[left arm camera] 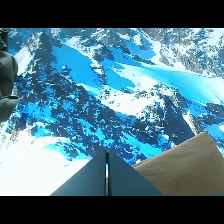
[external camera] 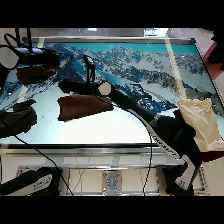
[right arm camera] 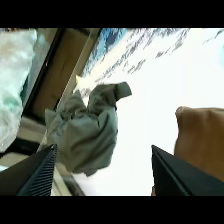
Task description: Fold the shirts.
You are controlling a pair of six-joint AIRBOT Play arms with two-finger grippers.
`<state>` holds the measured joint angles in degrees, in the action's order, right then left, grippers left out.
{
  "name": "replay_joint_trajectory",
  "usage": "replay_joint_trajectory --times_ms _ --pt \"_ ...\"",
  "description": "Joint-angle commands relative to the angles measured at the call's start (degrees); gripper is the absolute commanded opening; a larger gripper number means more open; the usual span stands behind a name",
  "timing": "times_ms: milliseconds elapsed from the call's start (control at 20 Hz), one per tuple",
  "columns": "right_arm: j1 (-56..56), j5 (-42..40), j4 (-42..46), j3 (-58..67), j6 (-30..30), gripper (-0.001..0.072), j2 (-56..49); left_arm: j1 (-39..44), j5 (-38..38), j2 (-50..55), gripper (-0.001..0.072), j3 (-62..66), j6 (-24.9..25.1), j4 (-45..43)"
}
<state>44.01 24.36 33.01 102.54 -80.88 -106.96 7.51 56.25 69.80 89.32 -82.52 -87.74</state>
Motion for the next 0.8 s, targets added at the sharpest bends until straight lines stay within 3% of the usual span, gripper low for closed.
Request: replay_joint_trajectory --times_ms 0,100,250,400,600,650,750 --pt "-3.21 2.51 6.91 0.07 -0.17 0.0632 1.73 -0.42 0.81 -0.63 0.0013 -0.04 0.0 -1.01" --pt "-8.85 9.55 18.6 0.07 -3.04 0.0585 3.06 -0.39 0.72 -0.61 0.0013 -0.04 0.0 -0.98" --pt "-18.18 23.19 29.7 -0.13 -16.85 0.0587 1.57 -0.39 0.26 -0.61 0.0013 -0.04 -0.07 -0.96" --pt "-25.55 32.17 23.89 -0.11 -15.85 0.0595 -2.67 -0.39 -1.09 -0.59 0.0013 -0.04 -0.24 -0.92" --pt "-29.88 32.72 13.2 -0.09 -6.12 0.0623 -8.33 -0.39 -2.16 -0.59 0.0013 -0.04 -0.22 -0.79" --pt "-29.92 32.72 12.57 -0.07 -5.01 0.068 -9.31 -0.39 -2.16 -0.59 0.0013 -0.04 -0.22 -0.76" --pt "-29.68 32.87 12.59 -0.09 -4.55 0.0685 -10.82 -0.39 -2.25 -0.59 0.0013 -0.04 -0.2 -0.76"
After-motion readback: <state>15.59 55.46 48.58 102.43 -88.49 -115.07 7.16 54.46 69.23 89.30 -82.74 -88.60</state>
